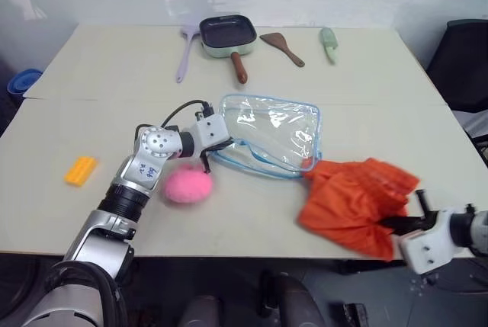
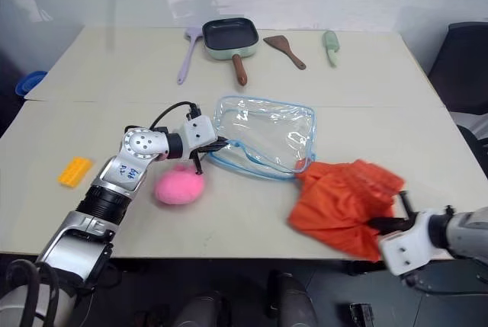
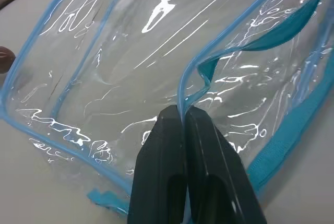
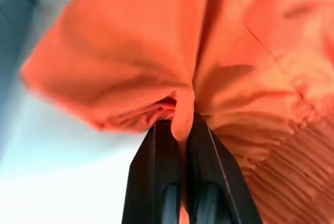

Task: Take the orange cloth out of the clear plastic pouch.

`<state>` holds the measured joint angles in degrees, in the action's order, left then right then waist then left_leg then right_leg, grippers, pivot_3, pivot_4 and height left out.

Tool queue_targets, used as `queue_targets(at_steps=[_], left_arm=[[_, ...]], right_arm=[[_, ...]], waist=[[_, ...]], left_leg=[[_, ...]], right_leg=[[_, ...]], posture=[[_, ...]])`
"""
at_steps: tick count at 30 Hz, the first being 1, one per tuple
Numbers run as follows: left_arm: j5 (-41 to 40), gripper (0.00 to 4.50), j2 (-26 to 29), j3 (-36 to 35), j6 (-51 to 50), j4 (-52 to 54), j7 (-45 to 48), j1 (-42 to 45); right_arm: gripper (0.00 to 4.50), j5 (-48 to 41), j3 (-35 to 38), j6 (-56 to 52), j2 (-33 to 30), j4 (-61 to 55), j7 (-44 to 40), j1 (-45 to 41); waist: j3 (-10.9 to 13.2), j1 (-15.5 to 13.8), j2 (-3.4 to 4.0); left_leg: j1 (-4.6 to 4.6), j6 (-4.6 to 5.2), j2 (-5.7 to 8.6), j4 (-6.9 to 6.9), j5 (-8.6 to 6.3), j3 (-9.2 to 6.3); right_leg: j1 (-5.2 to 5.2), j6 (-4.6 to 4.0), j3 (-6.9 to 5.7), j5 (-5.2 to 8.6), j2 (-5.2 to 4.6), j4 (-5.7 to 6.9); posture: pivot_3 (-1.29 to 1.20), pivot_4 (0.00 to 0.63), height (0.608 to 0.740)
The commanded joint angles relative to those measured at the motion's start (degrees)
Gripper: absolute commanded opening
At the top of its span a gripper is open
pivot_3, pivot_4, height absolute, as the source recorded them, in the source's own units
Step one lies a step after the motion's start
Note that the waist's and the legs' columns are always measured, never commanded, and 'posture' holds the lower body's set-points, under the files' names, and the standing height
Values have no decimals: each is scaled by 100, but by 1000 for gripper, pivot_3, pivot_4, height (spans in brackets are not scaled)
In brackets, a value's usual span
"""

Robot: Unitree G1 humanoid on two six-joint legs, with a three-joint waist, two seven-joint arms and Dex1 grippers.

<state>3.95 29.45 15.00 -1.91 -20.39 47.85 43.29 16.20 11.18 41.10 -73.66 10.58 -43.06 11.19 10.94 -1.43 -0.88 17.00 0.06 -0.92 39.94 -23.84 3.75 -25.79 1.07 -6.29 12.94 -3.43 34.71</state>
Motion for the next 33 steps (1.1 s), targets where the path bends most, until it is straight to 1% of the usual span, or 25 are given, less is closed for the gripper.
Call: queue_targets(at_steps=[1, 4, 6, 8, 12, 14, 15, 21, 22, 25, 28, 31, 33], left_arm=[[-213, 62, 116, -60, 58, 629, 370, -317], [-353, 62, 127, -14, 13, 1070, 663, -578], [-259, 62, 132, 42, 2, 1257, 701, -683], [-241, 62, 112, 56, -37, 1371, 740, -735], [-391, 62, 57, 72, -247, 1598, 924, -794], [-423, 62, 35, 86, -332, 1676, 992, -809], [-430, 62, 15, 93, -396, 1714, 1004, -797], [-614, 62, -67, 26, -943, 1884, 1051, -725], [-648, 276, -75, -6, -1044, 1894, 1026, -731], [-814, 986, -69, -100, -1312, 1976, 1031, -776], [-1134, 1854, -36, -302, -1751, 2254, 1054, -857], [-1864, 2837, 2, -870, -2629, 2607, 1043, -879], [-2607, 3481, 228, -1399, -3423, 2859, 1224, -914]], right_arm=[[44, 18, 584, -862, 141, 1051, 651, -200], [44, -845, 752, -1850, 785, 592, 449, -183], [44, -1010, 841, -2415, 1107, 230, 465, -92], [44, -1111, 925, -2987, 1457, -116, 653, -132], [44, -1905, 821, -3668, 2203, -1055, 505, -317], [44, -2086, 729, -3891, 2423, -1392, 458, -407], [44, -2036, 661, -3968, 2497, -1481, 503, -477], [44, -2094, 446, -4305, 2759, -1699, 448, -642], [6, -2088, 428, -4335, 2772, -1736, 430, -611], [741, -2154, 458, -4536, 2765, -1847, 341, -491], [1686, -2366, 694, -4824, 2701, -2165, 222, -311], [2742, -2999, 1224, -5520, 2664, -2738, 42, -87], [3470, -3803, 1840, -6326, 2593, -3159, -222, 123]], waist=[[1, -5, 3], [1, 0, 2], [1, 1, 8], [0, 0, 20], [1, 26, 25], [3, 34, 28], [3, 30, 30], [4, -14, 31], [4, -11, 31], [4, -2, 30], [4, 1, 31], [5, 4, 32], [5, 11, 33]], left_leg=[[0, 0, 1, 0, 0, 2], [1, -3, -6, 1, 0, -1], [1, -8, -8, 3, 2, -4], [0, -10, -7, 2, 2, -3], [-2, -10, -6, 2, 2, -2], [-3, -10, -7, 2, 2, -2], [-3, -10, -7, 2, 2, -2], [3, -8, -2, 4, 2, -9], [3, -7, -2, 4, 2, -9], [3, -5, -2, 4, 2, -8], [3, -5, -2, 3, 2, -9], [3, -5, -2, 4, 1, -10], [2, -5, -5, 4, 1, -13]], right_leg=[[0, 0, 1, 0, -2, 0], [0, -1, -1, 0, 3, -3], [1, -1, -2, 0, 5, -1], [1, -1, 2, 0, 3, 2], [0, 0, 6, 0, 4, 7], [-1, 0, 6, 0, 4, 10], [-1, -1, 6, 0, 4, 11], [-1, 0, 0, 0, 2, 9], [-1, 0, 0, 0, 2, 9], [-1, 0, 0, 0, 2, 8], [-1, 0, 0, 0, 3, 9], [-1, 0, 1, 0, 2, 10], [-1, 0, 1, 0, 3, 11]], posture=[[0, 150, 740], [0, 150, 740], [0, 150, 740], [0, 150, 740], [0, 150, 740], [0, 150, 740], [0, 150, 740], [0, 150, 740], [0, 150, 740], [0, 150, 740], [0, 150, 740], [0, 150, 740], [0, 150, 740]])
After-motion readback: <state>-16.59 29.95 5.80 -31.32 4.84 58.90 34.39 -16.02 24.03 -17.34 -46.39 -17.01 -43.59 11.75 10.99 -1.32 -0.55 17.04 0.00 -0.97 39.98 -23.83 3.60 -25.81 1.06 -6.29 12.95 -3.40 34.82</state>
